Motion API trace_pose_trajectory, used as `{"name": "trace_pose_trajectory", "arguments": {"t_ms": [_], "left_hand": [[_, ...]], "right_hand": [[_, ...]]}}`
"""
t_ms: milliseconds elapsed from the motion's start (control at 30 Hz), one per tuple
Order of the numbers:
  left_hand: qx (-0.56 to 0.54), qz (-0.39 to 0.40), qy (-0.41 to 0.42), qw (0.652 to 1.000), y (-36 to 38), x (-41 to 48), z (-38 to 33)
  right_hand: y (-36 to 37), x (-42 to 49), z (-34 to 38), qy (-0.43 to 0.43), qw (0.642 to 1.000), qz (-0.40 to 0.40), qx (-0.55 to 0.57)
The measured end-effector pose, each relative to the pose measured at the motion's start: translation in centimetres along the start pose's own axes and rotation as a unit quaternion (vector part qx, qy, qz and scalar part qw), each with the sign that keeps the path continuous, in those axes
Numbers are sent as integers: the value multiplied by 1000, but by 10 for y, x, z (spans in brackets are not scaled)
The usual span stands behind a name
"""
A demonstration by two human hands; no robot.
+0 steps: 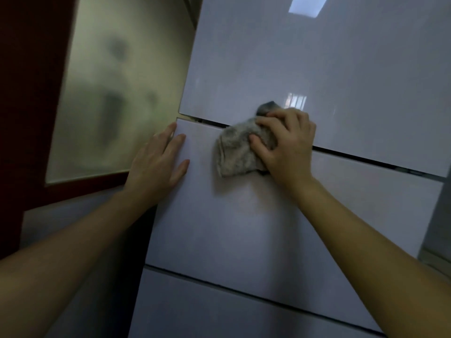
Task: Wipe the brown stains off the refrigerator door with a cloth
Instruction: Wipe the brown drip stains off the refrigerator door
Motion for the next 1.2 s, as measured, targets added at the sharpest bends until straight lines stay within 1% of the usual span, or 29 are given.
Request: {"name": "trace_pose_trajectory", "arguments": {"t_ms": [67, 167, 267, 367, 433, 500, 567, 667, 800, 833, 967, 1033, 1200], "left_hand": [[-3, -4, -1, 1000, 1, 1, 1], [12, -17, 5, 1000, 2, 6, 2], [38, -35, 11, 999, 0, 19, -5], [42, -50, 25, 998, -1, 40, -22], [50, -56, 46, 996, 2, 55, -35], [53, -59, 53, 995, 3, 72, -43], [61, -59, 40, 996, 3, 89, -46], [70, -67, 16, 995, 4, 101, -49], [55, -93, -10, 994, 9, 102, -54], [50, -96, -14, 994, 9, 102, -55], [36, -78, -7, 996, 2, 116, -52], [27, -75, -14, 997, -9, 141, -50], [29, -85, -15, 996, -47, 239, -41]], "right_hand": [[15, 9, 18, 0, 1000, 5, 11], [26, -8, 34, -66, 997, 31, 10], [17, -38, 22, -140, 989, 48, 8], [-3, -52, -3, -175, 983, 47, -14], [-17, -45, -22, -161, 986, 40, -32], [-28, -26, -40, -113, 992, 27, -41], [-35, 0, -54, -57, 998, 9, -37], [-33, 41, -62, -1, 1000, -18, -24], [-16, 83, -51, 71, 996, -50, 19], [-11, 88, -45, 66, 996, -47, 24], [-4, 110, -40, -27, 999, 15, 30], [-7, 131, -46, -36, 998, 27, 37], [-12, 214, -68, -24, 999, 16, 42]]}}
Point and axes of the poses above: each hand's wrist, its own x-axis towards the middle knuckle, its own y-axis out of the palm, z = x × y, the point moved 3 cm from there along x, towards the middle knuckle, and after that the axes turned 7 degrees about y, right-handed, at the moved point
